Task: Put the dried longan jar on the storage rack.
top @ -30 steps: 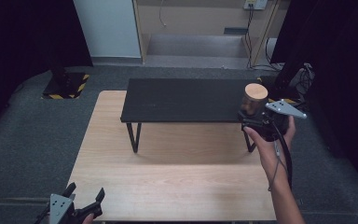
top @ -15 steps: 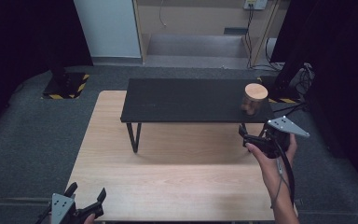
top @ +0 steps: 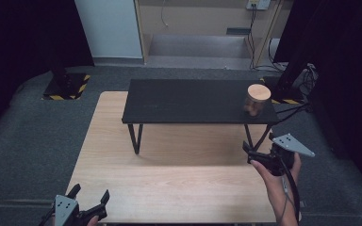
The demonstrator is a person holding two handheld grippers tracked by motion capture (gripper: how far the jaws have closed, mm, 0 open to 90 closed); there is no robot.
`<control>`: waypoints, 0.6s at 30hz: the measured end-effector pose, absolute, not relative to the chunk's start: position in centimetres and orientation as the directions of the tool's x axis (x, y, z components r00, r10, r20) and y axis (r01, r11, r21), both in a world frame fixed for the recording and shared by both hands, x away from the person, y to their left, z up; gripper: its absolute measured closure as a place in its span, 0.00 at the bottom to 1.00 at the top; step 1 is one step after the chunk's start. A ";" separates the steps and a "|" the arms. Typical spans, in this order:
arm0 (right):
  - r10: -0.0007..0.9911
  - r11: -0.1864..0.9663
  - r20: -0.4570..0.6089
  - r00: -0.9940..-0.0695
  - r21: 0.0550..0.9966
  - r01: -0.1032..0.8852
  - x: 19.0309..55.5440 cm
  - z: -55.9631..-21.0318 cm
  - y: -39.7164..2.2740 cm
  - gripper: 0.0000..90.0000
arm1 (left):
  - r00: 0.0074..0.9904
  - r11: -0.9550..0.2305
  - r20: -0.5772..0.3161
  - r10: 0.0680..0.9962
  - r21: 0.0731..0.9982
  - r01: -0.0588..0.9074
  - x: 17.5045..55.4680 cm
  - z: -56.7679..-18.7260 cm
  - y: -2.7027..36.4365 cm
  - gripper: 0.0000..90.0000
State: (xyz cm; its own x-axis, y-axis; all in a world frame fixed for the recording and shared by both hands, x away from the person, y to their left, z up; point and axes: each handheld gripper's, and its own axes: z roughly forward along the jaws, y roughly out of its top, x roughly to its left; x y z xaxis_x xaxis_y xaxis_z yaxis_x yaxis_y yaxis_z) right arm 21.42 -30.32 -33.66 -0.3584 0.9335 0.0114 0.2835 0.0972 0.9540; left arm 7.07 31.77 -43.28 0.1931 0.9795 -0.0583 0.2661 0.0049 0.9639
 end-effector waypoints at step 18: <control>0.939 0.066 0.041 -0.343 0.954 0.293 19.2 -37.7 -30.9 0.02 | 0.198 -0.002 -0.054 0.979 0.962 0.273 7.3 -43.3 31.6 0.01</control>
